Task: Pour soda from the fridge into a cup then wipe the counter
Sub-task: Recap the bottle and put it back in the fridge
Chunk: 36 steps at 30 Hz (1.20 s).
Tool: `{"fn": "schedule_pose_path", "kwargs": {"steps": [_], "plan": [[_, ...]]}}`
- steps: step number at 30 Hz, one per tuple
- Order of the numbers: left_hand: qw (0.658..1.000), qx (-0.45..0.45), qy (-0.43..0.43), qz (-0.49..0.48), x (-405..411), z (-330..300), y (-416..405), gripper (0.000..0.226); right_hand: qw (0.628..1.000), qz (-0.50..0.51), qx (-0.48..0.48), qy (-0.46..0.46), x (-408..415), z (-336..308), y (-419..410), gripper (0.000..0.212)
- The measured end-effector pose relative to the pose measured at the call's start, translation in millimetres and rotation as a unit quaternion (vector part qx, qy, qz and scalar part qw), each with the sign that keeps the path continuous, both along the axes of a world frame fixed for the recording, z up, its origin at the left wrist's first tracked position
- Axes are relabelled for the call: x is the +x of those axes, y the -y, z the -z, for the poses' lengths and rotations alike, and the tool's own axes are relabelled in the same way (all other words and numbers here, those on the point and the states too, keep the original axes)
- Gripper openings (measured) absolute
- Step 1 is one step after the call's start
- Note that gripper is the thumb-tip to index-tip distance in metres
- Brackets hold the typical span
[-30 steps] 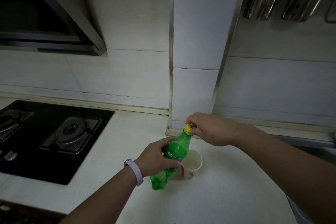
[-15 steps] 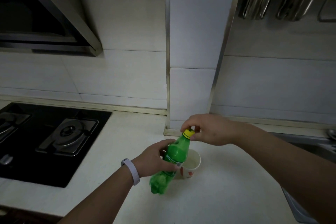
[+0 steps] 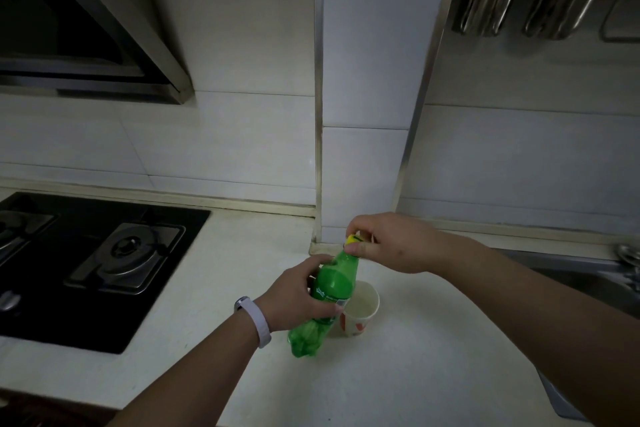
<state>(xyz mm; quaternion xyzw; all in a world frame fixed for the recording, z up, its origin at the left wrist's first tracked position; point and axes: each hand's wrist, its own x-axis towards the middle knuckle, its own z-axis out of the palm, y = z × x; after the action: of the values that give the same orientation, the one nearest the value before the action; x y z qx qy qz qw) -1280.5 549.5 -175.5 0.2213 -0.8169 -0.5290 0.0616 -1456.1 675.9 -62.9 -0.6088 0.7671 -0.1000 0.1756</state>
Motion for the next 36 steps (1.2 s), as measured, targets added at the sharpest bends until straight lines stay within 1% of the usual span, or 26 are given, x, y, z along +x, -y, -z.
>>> {"fn": "schedule_pose_path", "kwargs": {"steps": [2, 4, 9, 14, 17, 21, 25, 29, 30, 33, 34, 36], "plan": [[1.000, 0.009, -0.001, 0.005, 0.5, 1.1, 2.7, 0.082, 0.999, -0.007, -0.005, 0.052, -0.9, -4.3, -2.6, 0.036], [1.000, 0.014, -0.003, 0.002, 1.6, 0.9, 5.8, 0.087, 0.998, -0.022, -0.004, 0.065, -2.4, -9.6, -2.7, 0.036], [1.000, 0.001, -0.009, 0.003, 1.2, 1.5, 7.4, 0.081, 0.999, -0.035, 0.004, 0.012, 1.6, -14.1, -0.7, 0.030], [1.000, -0.021, -0.013, 0.004, 2.4, 1.2, 6.3, 0.075, 0.999, -0.021, 0.021, -0.015, 6.0, -14.1, -0.9, 0.026], [0.999, -0.049, -0.015, -0.005, 4.0, -0.2, 6.1, 0.069, 0.999, -0.001, 0.019, -0.030, 7.7, -10.4, -1.2, 0.026], [0.997, -0.072, -0.012, -0.013, 8.2, 1.1, 5.7, 0.068, 0.998, 0.010, 0.021, -0.060, 14.2, -3.5, -0.1, 0.026], [0.996, -0.082, -0.016, -0.022, 12.7, 2.0, 5.4, 0.070, 0.998, 0.018, 0.014, -0.055, 17.2, 1.4, 3.9, 0.027], [0.998, -0.055, -0.025, -0.034, 17.4, 1.7, 11.4, 0.075, 0.999, 0.026, -0.034, -0.030, 21.2, 5.6, 9.9, 0.028], [0.998, -0.044, -0.029, -0.036, 19.2, 2.0, 13.8, 0.074, 0.999, 0.025, -0.042, -0.012, 21.7, 6.8, 11.1, 0.031], [0.997, -0.002, -0.053, -0.053, 26.0, 1.1, 21.9, 0.072, 0.997, 0.021, -0.063, 0.041, 23.5, 9.9, 13.6, 0.057], [0.996, 0.010, -0.062, -0.060, 28.5, 0.3, 24.6, 0.072, 0.996, 0.025, -0.069, 0.051, 24.3, 10.6, 14.0, 0.062], [0.994, 0.026, -0.078, -0.071, 33.9, -1.2, 29.2, 0.071, 0.994, 0.034, -0.079, 0.061, 26.0, 11.2, 14.8, 0.063]]}}
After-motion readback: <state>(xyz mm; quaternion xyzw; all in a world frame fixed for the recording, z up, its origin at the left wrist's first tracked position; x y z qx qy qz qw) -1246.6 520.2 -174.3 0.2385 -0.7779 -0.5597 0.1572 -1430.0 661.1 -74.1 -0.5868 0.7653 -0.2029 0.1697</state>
